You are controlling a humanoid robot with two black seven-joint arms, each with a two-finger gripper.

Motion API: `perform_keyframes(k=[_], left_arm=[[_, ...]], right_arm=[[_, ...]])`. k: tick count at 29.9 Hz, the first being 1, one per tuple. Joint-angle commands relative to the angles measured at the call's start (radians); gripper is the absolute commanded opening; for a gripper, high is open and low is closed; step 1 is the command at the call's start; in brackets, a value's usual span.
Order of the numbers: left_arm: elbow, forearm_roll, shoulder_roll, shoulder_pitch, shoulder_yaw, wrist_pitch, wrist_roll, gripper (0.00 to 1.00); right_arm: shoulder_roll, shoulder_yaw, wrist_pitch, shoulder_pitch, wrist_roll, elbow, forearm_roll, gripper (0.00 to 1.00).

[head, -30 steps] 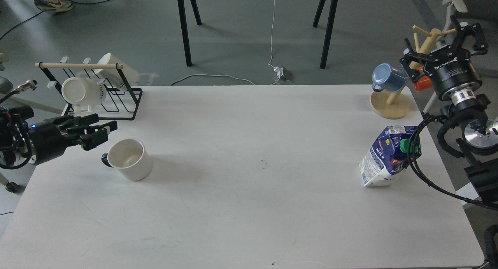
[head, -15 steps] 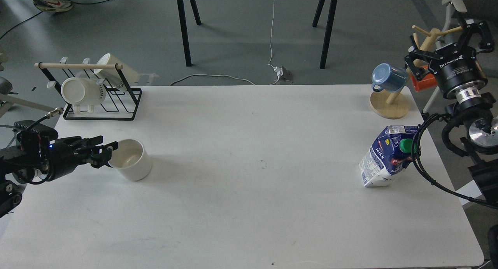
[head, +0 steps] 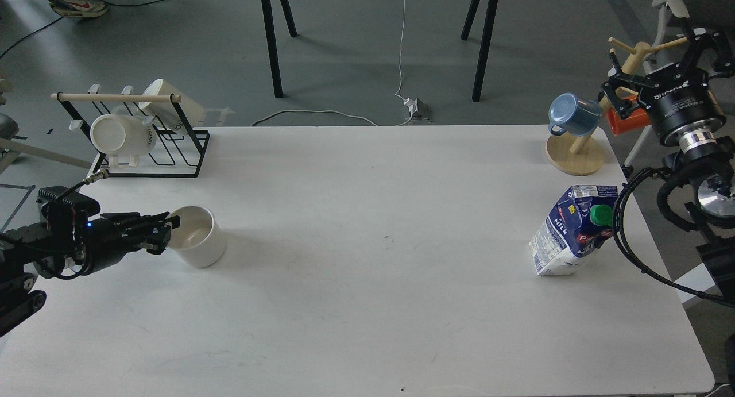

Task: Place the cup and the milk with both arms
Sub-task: 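Slide the white mug with the left gripper toward the table center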

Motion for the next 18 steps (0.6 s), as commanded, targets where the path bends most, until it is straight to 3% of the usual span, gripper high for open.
perform_keyframes(k=[1, 4, 11, 16, 18], left_arm=[[-0.031, 0.016, 0.004, -0.013, 0.020, -0.008, -0.007, 0.05], [-0.060, 0.054, 0.010, -0.065, 0.027, -0.023, -0.021, 0.05], [-0.144, 0.071, -0.011, -0.273, 0.021, -0.209, -0.033, 0.04], [-0.157, 0.087, -0.204, -0.389, 0.029, -0.330, -0.033, 0.04], [-0.148, 0.120, -0.290, -0.404, 0.029, -0.335, 0.003, 0.04]], right_arm=[[-0.002, 0.000, 0.000, 0.003, 0.000, 0.000, -0.001, 0.99], [-0.004, 0.000, 0.000, 0.011, 0.000, 0.000, -0.001, 0.99], [-0.018, 0.000, 0.000, 0.011, 0.000, 0.000, -0.003, 0.99], [-0.024, 0.003, 0.000, 0.001, 0.000, 0.000, -0.001, 0.99], [-0.034, 0.003, 0.000, 0.000, 0.000, 0.002, -0.001, 0.99]])
